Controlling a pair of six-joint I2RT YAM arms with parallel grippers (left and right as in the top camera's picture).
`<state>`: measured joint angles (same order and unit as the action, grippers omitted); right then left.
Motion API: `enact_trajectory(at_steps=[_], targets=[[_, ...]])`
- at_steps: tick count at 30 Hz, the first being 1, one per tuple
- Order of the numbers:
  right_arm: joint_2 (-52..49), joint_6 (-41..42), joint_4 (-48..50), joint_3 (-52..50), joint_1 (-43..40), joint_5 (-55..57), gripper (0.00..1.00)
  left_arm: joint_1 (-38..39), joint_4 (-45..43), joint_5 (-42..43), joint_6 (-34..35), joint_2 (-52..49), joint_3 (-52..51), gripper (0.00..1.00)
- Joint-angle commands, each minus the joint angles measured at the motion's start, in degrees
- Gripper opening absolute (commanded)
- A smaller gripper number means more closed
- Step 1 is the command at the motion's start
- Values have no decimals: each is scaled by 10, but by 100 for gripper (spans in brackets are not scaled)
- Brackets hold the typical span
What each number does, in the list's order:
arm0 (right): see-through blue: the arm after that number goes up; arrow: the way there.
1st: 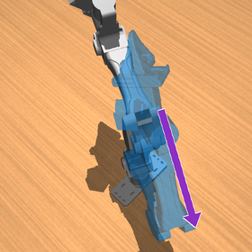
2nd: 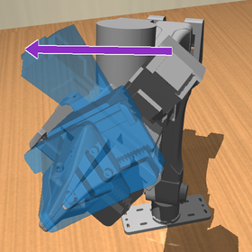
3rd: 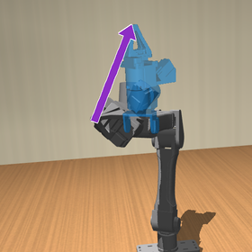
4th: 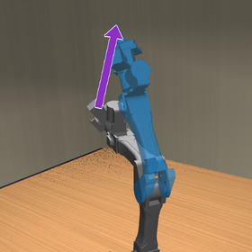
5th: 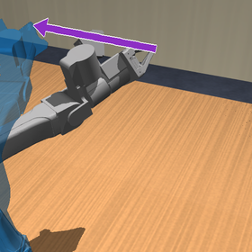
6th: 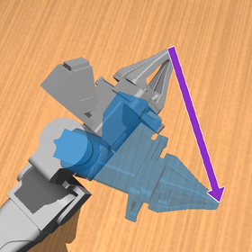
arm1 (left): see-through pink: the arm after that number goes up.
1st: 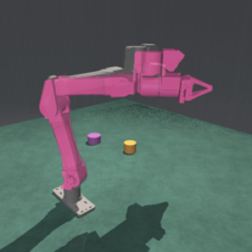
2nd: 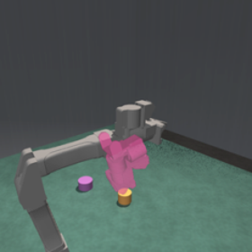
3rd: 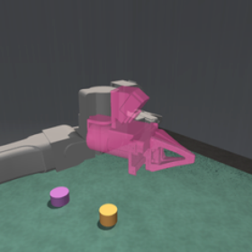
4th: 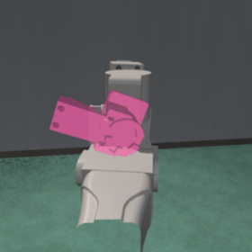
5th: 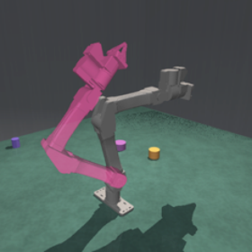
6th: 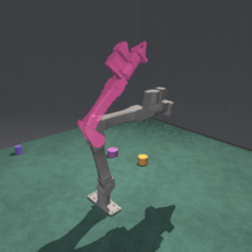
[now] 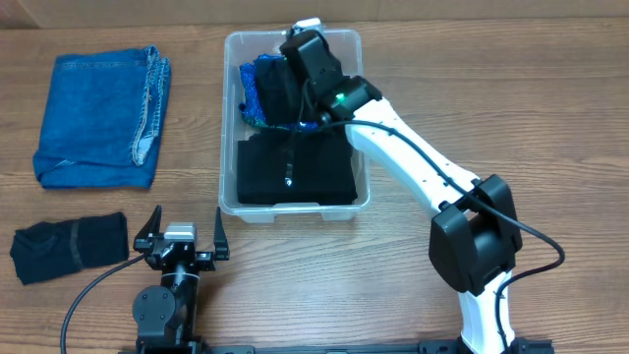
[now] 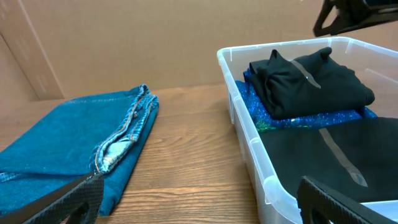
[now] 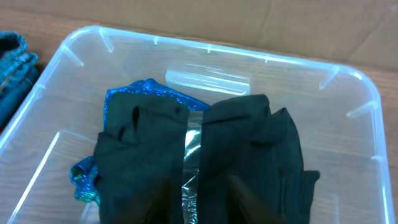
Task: Pack container
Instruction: 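Lower the small black cloth onto the blue-green cloth and release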
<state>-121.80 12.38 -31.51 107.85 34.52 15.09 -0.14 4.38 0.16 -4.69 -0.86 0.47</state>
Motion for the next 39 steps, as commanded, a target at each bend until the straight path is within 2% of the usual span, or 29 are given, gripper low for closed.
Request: enact_trajectory(at_steps=[1,9,17,19,21,23,28,30,34,39], targets=[[-20,-2,20,14,-10,-50,19,-4,-1,-6,-5,6,-2,100],[-116,-3,111,14,-10,-129,18,-4,-1,-6,-5,6,-2,100],[-133,-4,103,22,-11,-137,22,-4,-1,-6,-5,6,-2,100],[-119,-4,72,45,-14,-137,29,-4,-1,-6,-5,6,-2,100],[-91,-5,12,94,-21,-137,56,-4,-1,-6,-5,6,-2,100],[-60,-6,-48,149,-29,-135,72,-4,-1,-6,-5,6,-2,100],[33,-6,-172,244,-62,-135,95,-4,-1,-6,-5,6,-2,100],[76,-5,-209,250,-88,-135,100,-4,-1,-6,-5,6,-2,100],[132,2,-269,250,-156,-133,100,-4,-1,-6,-5,6,-2,100],[147,69,-368,249,-294,-130,100,-4,-1,-6,-5,6,-2,100]])
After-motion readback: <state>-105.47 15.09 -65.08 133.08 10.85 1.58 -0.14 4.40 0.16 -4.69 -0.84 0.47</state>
